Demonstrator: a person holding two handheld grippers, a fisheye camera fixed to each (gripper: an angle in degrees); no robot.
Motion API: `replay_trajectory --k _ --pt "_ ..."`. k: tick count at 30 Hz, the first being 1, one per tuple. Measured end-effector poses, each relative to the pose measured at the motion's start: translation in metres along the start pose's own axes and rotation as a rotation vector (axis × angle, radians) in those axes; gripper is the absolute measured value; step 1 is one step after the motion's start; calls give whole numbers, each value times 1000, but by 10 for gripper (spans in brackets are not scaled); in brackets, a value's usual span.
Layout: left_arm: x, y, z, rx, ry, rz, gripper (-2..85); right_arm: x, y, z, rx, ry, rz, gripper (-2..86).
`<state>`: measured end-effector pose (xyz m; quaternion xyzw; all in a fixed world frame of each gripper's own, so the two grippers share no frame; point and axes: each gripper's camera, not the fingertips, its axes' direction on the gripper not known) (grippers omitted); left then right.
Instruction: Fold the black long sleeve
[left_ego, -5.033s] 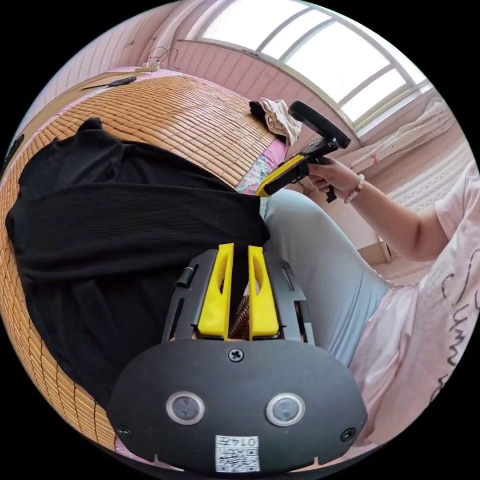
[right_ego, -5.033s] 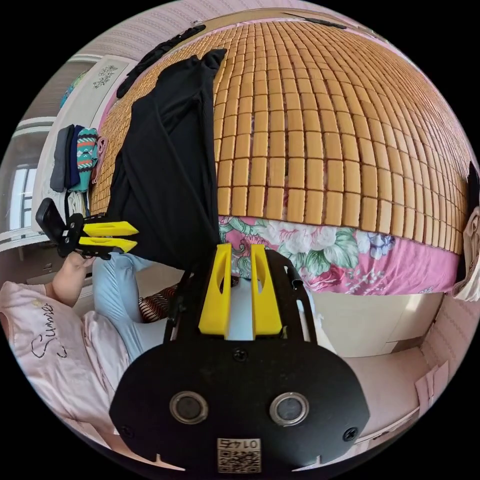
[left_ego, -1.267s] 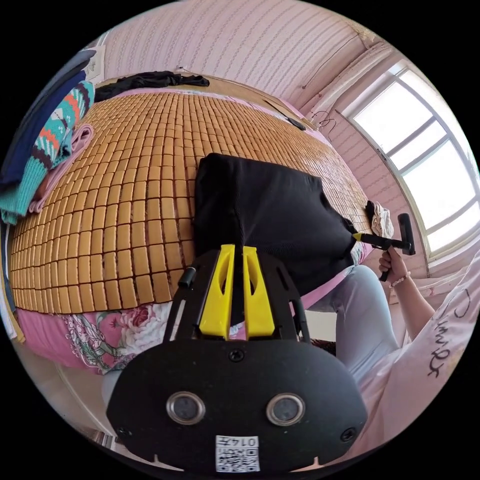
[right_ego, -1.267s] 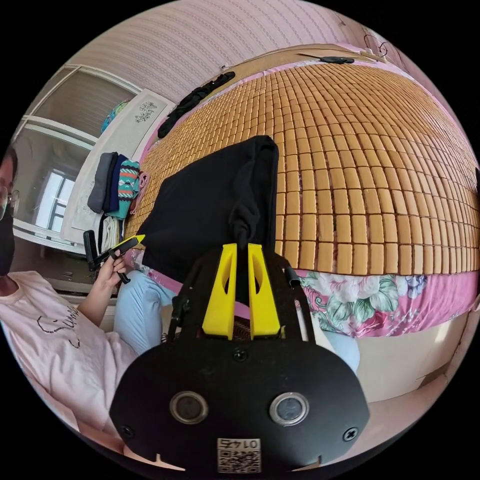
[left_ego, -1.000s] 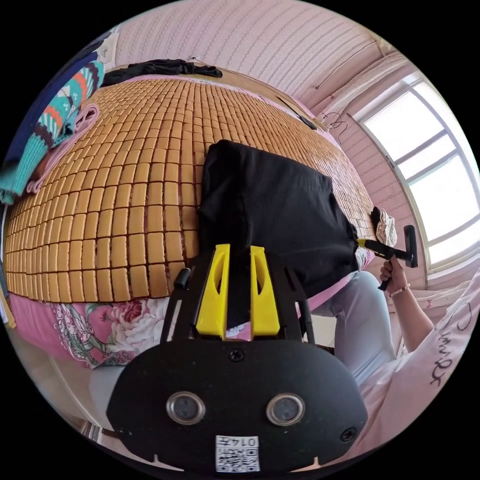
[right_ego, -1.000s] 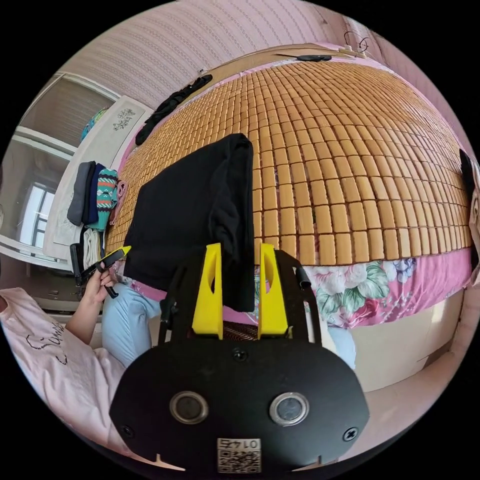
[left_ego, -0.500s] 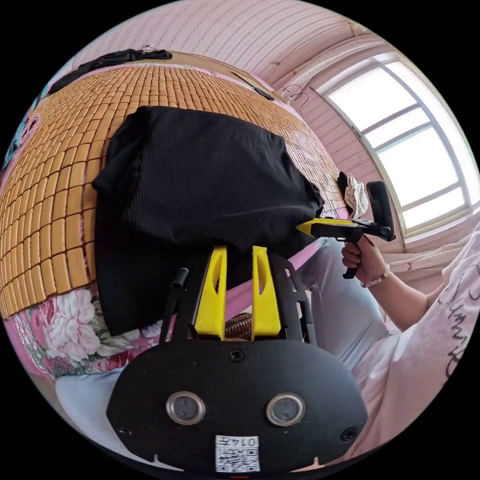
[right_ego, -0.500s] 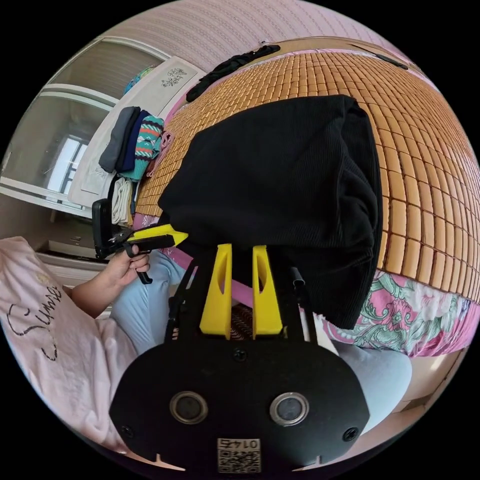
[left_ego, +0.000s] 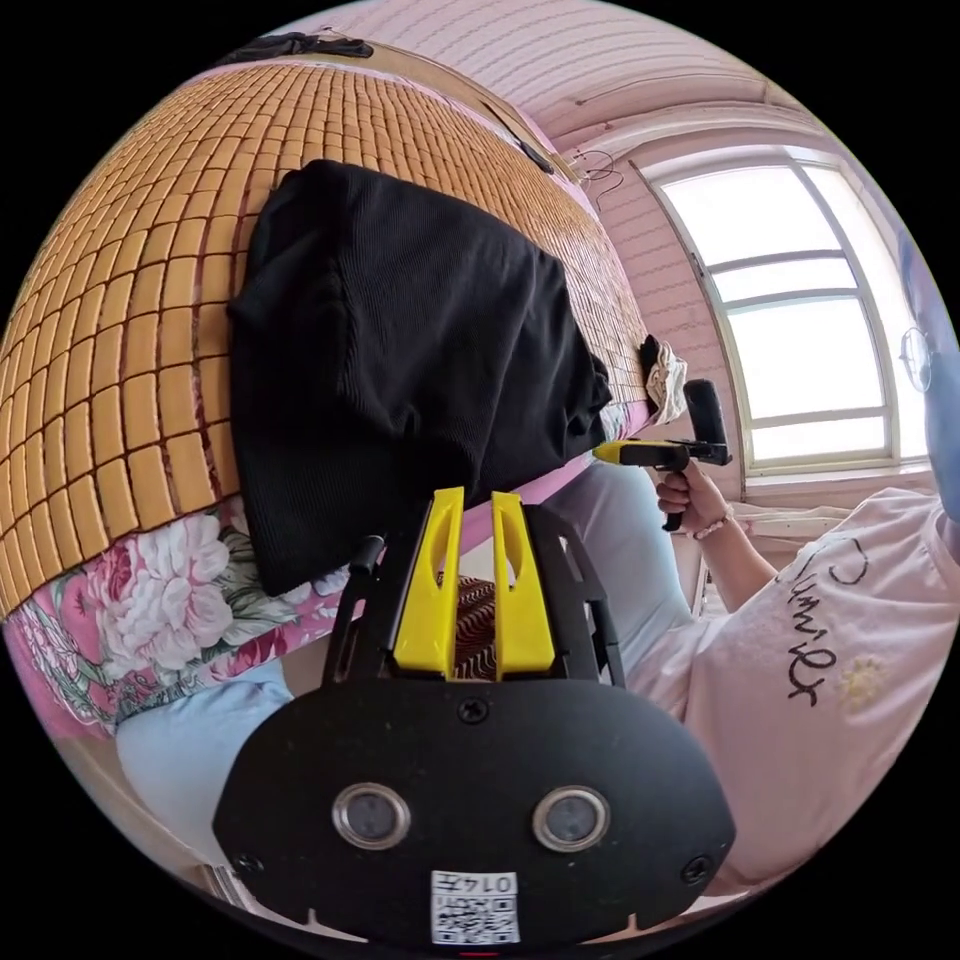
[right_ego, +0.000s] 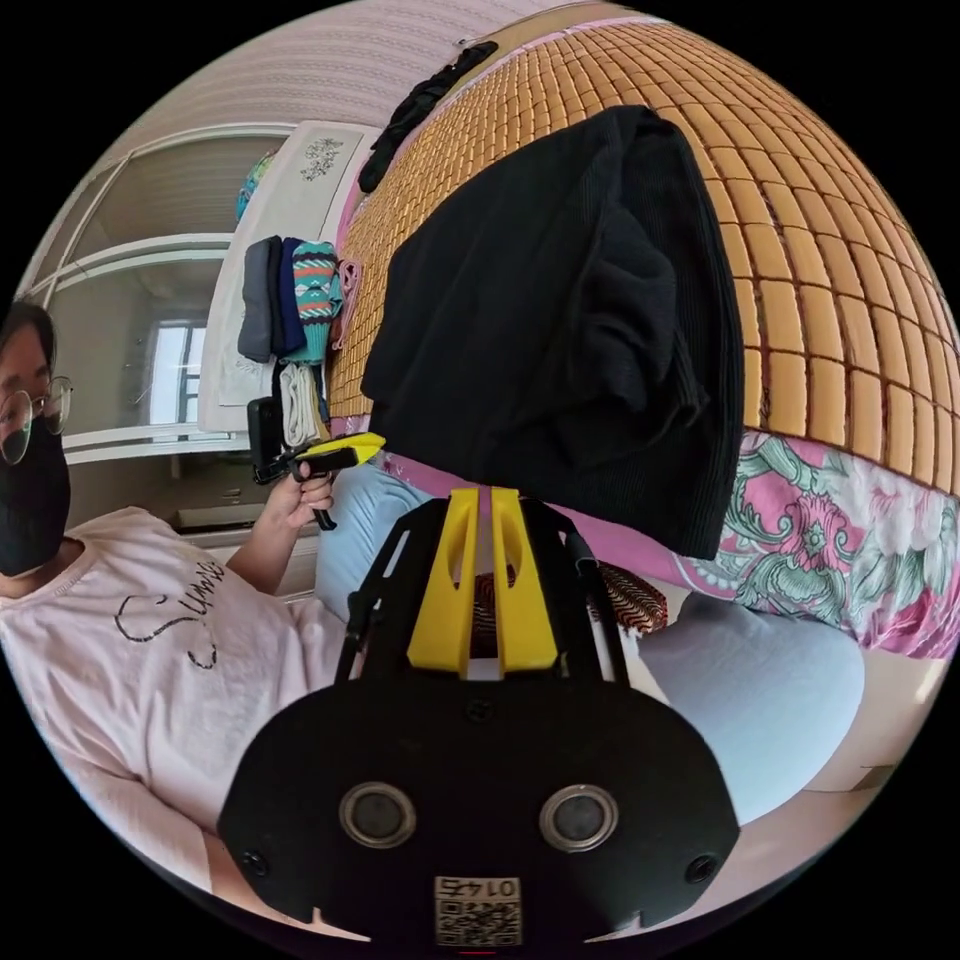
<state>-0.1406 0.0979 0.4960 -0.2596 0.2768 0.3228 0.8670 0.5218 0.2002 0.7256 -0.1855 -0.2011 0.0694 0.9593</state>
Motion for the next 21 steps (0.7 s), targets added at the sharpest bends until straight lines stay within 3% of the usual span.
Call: replay_trajectory --k 5,7,12,14,19,21 --pt "31 4 13 20 -109 94 51 -49 -13 21 -38 173 -160 2" --pt "45 4 15 68 -157 144 51 -75 -20 20 18 390 -220 -1" --pt "68 -7 28 156 -304 227 50 -89 -31 6 162 714 -192 -3" --pt "63 -9 30 178 -336 196 46 -77 -37 7 95 739 -141 -4" --pt "40 -2 41 155 -464 108 4 -76 -33 -6 137 681 -97 -4" --pt "37 6 44 201 -422 121 2 -77 -34 -2 111 690 -104 -3"
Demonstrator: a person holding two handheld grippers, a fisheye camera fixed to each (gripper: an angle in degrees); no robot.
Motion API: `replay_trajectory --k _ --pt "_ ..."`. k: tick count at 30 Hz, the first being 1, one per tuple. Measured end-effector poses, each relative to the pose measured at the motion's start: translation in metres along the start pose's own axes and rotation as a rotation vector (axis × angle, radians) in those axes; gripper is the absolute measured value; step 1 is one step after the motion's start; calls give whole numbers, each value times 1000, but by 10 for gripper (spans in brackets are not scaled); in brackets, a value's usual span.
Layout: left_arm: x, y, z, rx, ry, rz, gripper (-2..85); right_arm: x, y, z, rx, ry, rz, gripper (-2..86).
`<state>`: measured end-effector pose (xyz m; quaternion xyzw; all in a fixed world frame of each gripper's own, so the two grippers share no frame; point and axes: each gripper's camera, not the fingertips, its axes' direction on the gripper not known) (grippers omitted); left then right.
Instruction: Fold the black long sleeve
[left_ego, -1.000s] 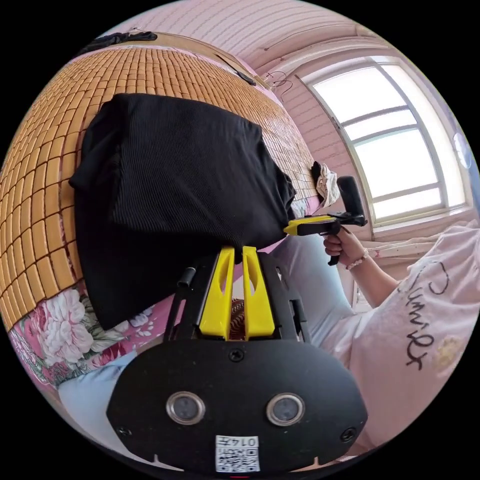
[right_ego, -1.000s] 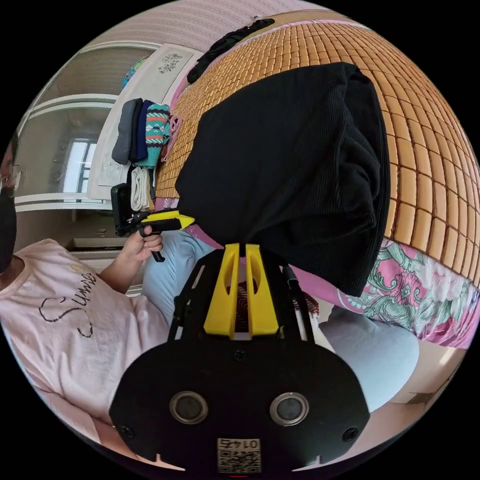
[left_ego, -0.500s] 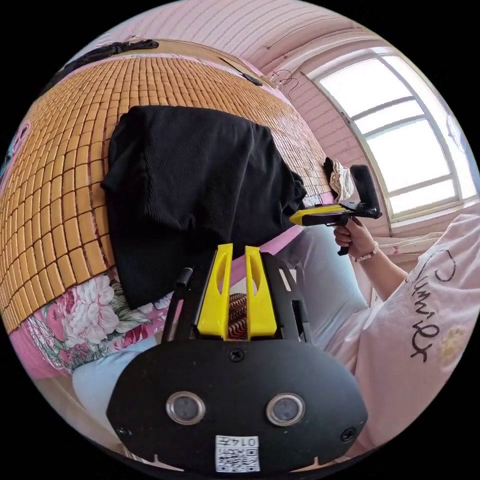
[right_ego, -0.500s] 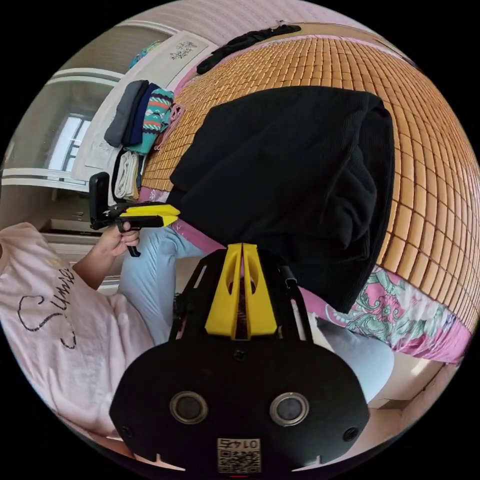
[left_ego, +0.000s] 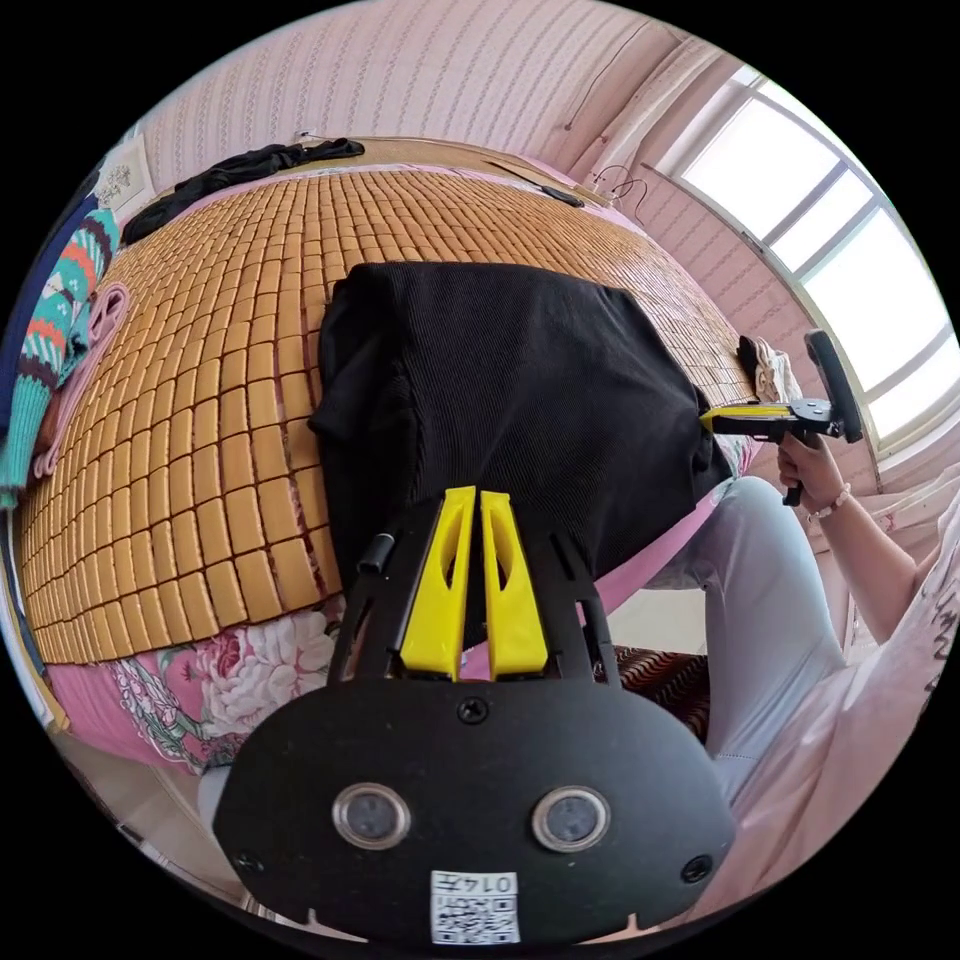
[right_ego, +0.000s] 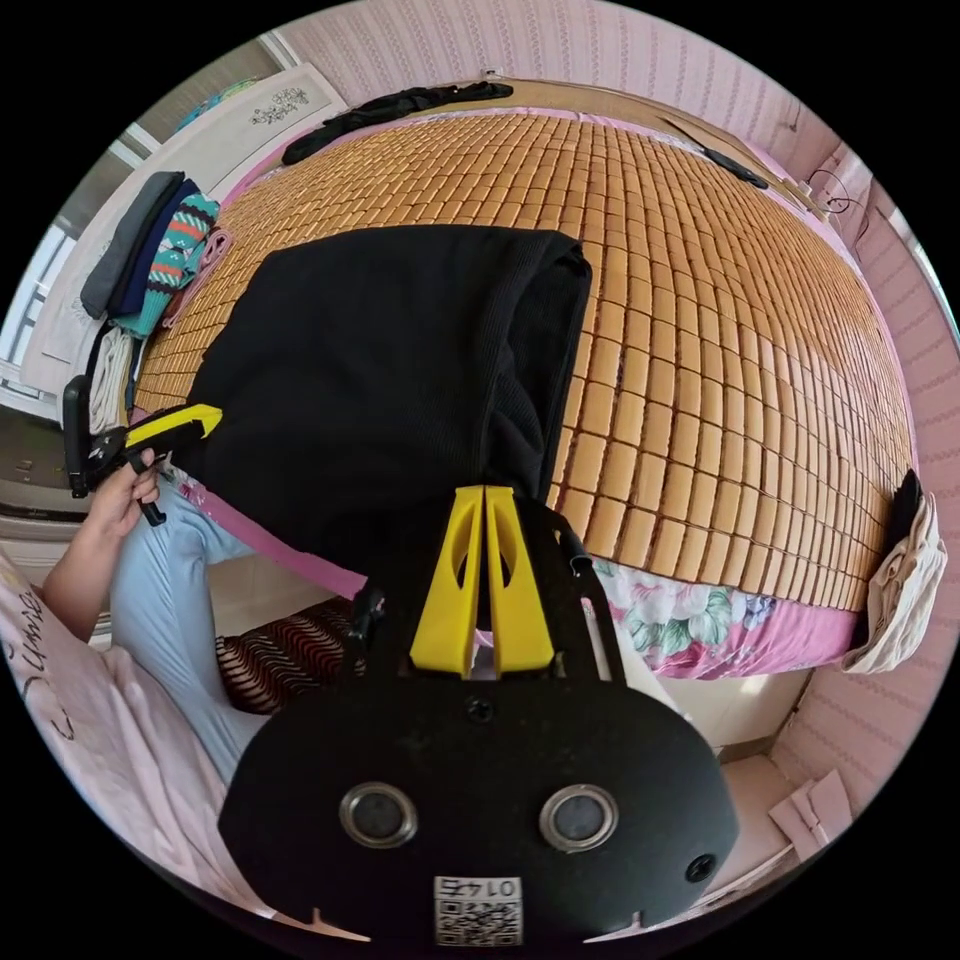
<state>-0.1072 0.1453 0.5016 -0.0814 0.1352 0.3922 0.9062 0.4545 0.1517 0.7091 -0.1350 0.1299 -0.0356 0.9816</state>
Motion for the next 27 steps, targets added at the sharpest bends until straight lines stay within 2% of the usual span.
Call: replay_trajectory --k 4,6,8,11,14,16,17,18,19,22,24,27 --pt "9 1 -5 -9 8 -12 30 -2 -9 -16 -36 -20 -10 -3" --pt "28 4 -19 44 -5 35 32 -9 -15 -34 -11 14 -35 -3" --pt "50 5 -26 81 -15 119 23 -23 -27 -48 45 46 -92 -3" --pt "92 5 -11 71 6 287 4 -57 -72 -46 55 -52 -261 -4" --pt "119 5 15 44 78 326 -6 -92 -128 -28 71 -76 -373 -4" --pt "128 11 33 30 74 303 -8 -108 -167 -7 52 5 -374 -5" --pt "134 14 49 -43 85 317 -9 -110 -174 4 19 36 -378 -5" --pt "136 20 49 19 86 323 -9 -113 -185 29 -92 74 -399 -5" --pt "138 23 50 19 82 328 -9 -111 -189 24 -35 47 -412 -5" --pt "143 29 51 39 73 364 -10 -106 -211 12 -161 -19 -431 -5" --pt "145 30 51 34 87 376 -10 -104 -222 1 -105 14 -422 -5" --pt "151 34 51 42 71 384 -9 -101 -240 37 -221 34 -431 -4"
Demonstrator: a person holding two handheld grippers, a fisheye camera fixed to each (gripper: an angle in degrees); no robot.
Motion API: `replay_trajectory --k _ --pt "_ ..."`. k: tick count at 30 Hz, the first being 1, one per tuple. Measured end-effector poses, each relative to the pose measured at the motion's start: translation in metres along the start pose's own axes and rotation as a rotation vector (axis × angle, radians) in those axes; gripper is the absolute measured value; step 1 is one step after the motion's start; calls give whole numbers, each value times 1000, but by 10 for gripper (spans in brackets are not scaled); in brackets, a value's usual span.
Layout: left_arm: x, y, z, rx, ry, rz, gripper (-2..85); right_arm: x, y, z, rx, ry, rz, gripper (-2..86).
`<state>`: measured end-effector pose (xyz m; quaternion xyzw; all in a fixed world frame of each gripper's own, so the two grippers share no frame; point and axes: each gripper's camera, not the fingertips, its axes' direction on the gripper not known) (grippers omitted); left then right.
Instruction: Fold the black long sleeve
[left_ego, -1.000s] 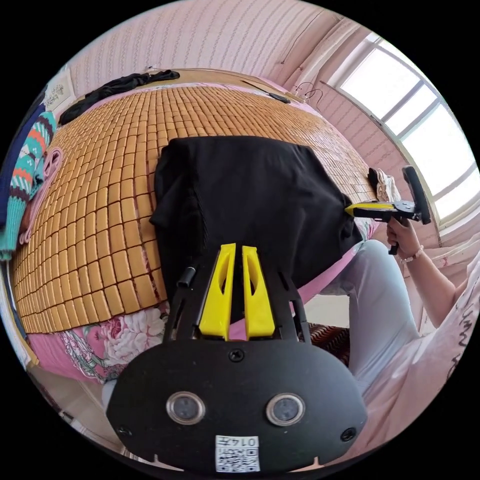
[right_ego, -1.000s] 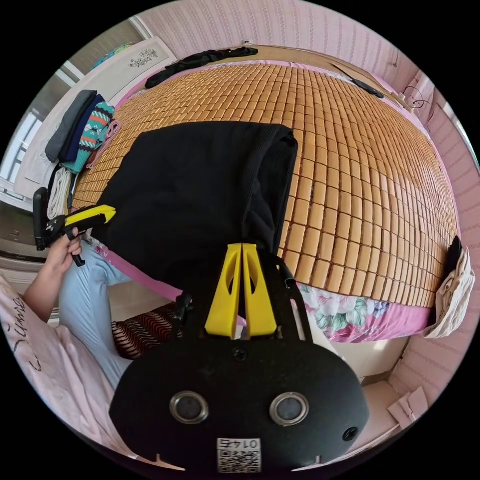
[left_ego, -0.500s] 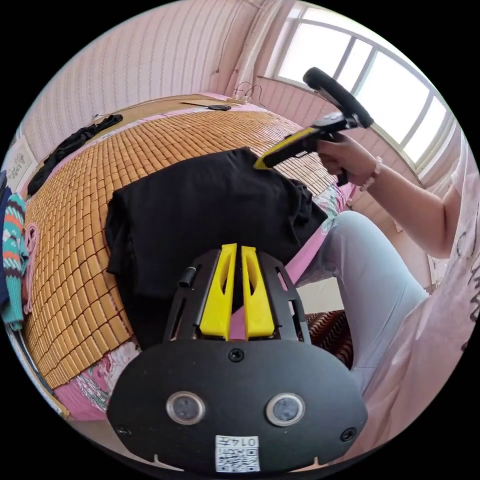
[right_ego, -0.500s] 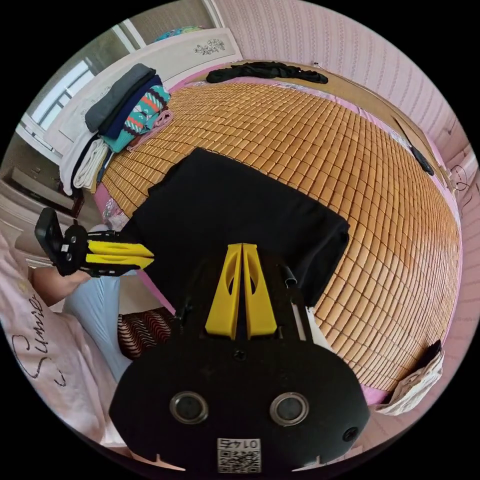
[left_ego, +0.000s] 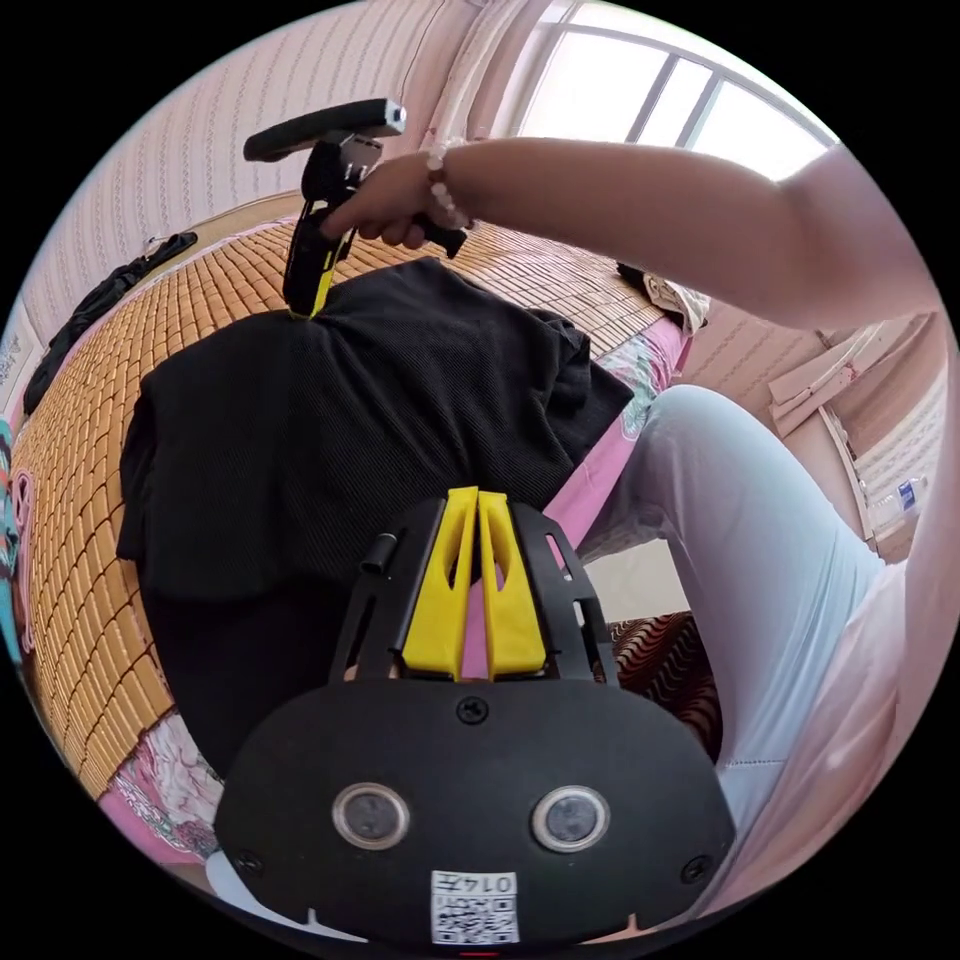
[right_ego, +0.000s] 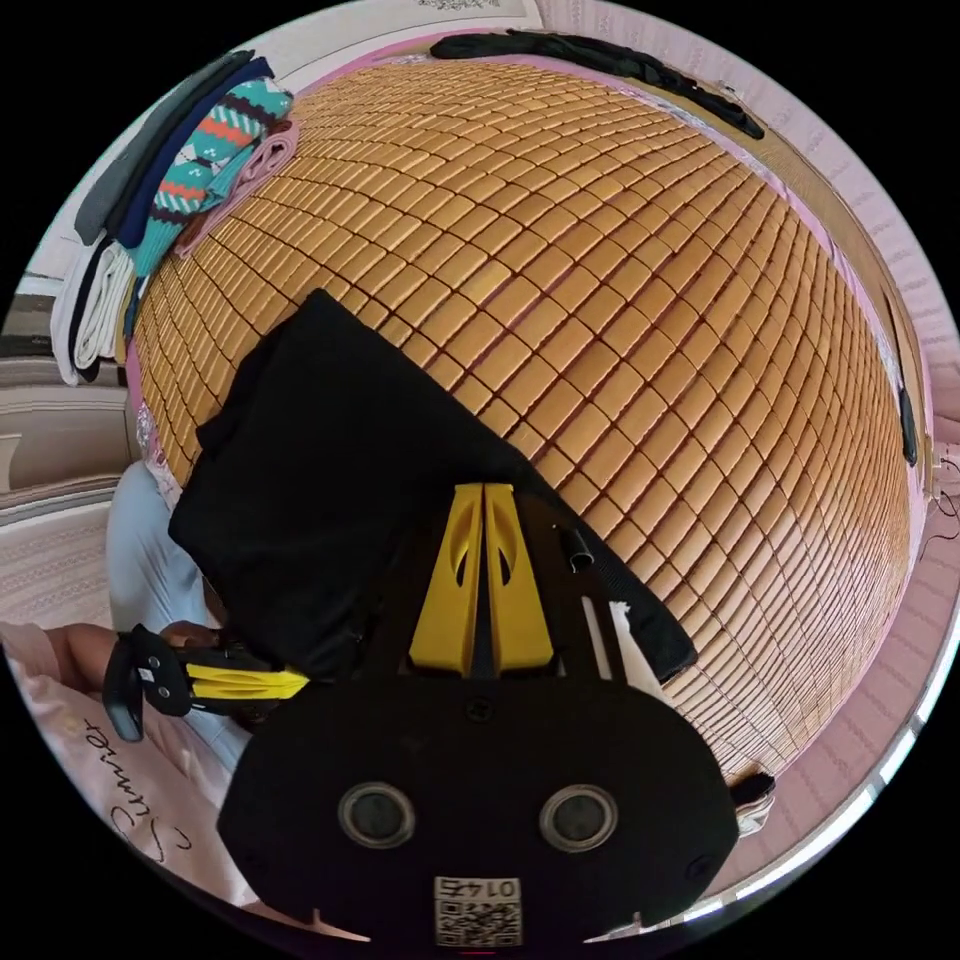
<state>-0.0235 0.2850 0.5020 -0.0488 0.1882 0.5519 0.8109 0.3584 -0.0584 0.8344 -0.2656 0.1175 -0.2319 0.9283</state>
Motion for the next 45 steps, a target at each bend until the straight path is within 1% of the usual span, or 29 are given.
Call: replay_trajectory --k 3,5,7,9,11,12,13,14,16,18,19,20,23,25,26,28,31,32,33,35,36,38,40,42,45 --pt "12 2 -2 10 -45 46 -5 16 7 -6 53 -91 33 -3" --pt "18 2 -8 12 -26 76 3 22 35 -23 179 -130 45 -1" --pt "24 2 -18 65 -14 107 40 32 95 -43 338 -126 116 4" --pt "32 1 -30 174 -18 154 87 42 147 -44 386 -111 219 13" --pt "34 -7 -29 196 0 140 117 50 198 -35 373 -119 330 35" --pt "34 -14 -23 184 22 122 126 53 228 -24 342 -147 400 74" --pt "35 -17 -20 177 37 122 130 54 255 -11 298 -188 456 102" --pt "38 -23 -14 170 57 139 139 54 266 -3 271 -208 483 111" --pt "45 -32 -5 168 66 160 164 52 299 30 145 -236 558 124" --pt "57 -45 5 165 76 207 178 52 313 52 89 -273 577 111" --pt "60 -49 7 163 80 218 181 52 317 63 73 -323 575 60" --pt "66 -55 12 156 86 234 188 52 318 67 73 -344 571 35" --pt "80 -68 25 123 64 271 206 56 326 73 148 -386 562 17" --pt "84 -75 34 98 71 279 210 62 333 67 247 -489 518 11" --pt "86 -80 39 92 79 275 208 64 335 64 281 -525 503 11" --pt "88 -88 46 68 69 277 196 74 346 53 415 -671 448 9" --pt "82 -99 51 40 26 198 96 81 353 46 507 -802 363 10" --pt "78 -103 51 7 10 172 44 83 355 45 525 -819 344 11" --pt "75 -105 53 -30 27 166 39 89 363 44 571 -824 332 19" --pt "71 -104 47 2 59 161 33 107 380 53 620 -757 433 51" --pt "71 -102 43 23 58 171 31 121 391 65 637 -719 513 93" --pt "72 -100 37 23 63 187 30 139 401 87 648 -731 597 133" --pt "74 -98 29 14 75 196 30 154 400 116 655 -818 662 169" --pt "79 -95 14 5 80 225 29 159 391 131 685 -921 670 178" --pt "90 -88 -4 -1 86 279 27 164 376 146 728 -967 704 159"
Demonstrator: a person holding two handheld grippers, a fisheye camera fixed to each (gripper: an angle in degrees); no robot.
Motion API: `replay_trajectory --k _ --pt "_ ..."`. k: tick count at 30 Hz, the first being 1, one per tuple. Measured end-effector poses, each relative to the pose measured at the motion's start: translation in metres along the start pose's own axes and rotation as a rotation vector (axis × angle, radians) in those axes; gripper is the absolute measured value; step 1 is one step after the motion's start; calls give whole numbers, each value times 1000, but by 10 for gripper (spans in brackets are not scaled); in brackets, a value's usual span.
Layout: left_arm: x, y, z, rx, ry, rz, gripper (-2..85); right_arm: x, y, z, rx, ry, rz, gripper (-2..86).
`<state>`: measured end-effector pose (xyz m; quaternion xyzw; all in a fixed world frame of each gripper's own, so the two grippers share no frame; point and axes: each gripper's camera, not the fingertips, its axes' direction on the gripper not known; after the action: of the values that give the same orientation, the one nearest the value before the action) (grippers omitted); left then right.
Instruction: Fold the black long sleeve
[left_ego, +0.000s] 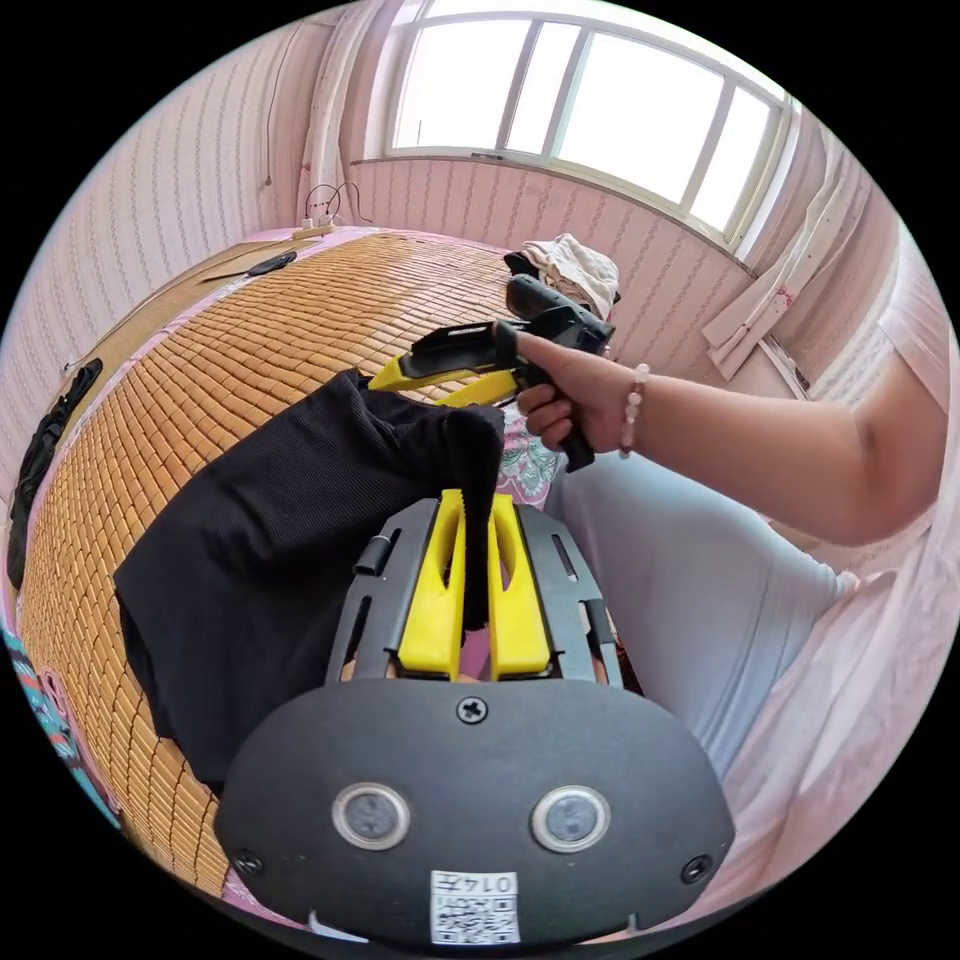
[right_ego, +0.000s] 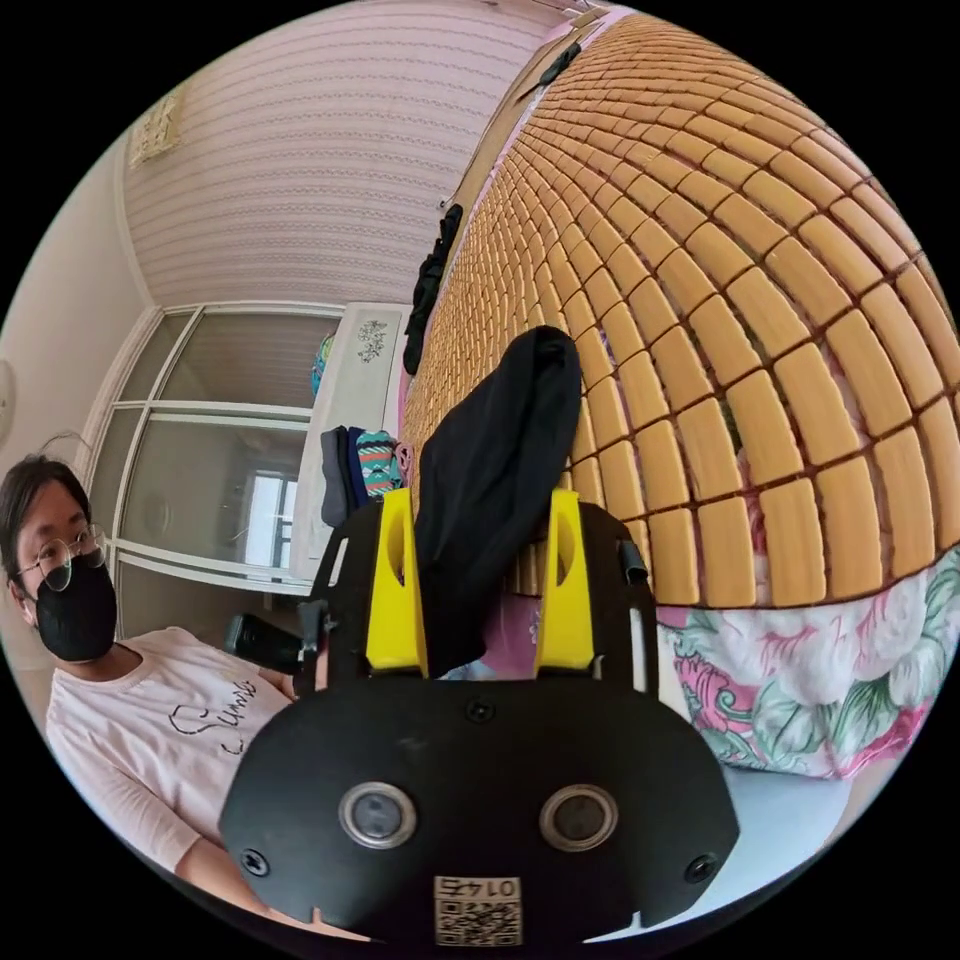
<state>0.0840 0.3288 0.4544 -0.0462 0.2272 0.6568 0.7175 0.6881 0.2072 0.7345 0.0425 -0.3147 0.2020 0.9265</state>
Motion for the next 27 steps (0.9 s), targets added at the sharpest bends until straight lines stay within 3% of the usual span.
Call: replay_trajectory --k 4,7,13,17,22,27 --pt "23 3 -16 -35 -9 35 28 11 -2 2 40 1 73 31" --pt "43 4 -29 -31 -63 54 28 -1 14 -25 80 22 59 13" --pt "56 2 -43 71 36 18 27 -60 37 -93 137 213 -24 7" --pt "19 17 -60 134 124 -200 26 -114 22 -83 59 339 -126 13" --pt "-24 65 -92 150 -11 -416 32 -192 -24 18 -162 444 -254 69" --pt "-73 141 -104 71 -154 -732 43 -224 -55 106 -302 423 -304 103"
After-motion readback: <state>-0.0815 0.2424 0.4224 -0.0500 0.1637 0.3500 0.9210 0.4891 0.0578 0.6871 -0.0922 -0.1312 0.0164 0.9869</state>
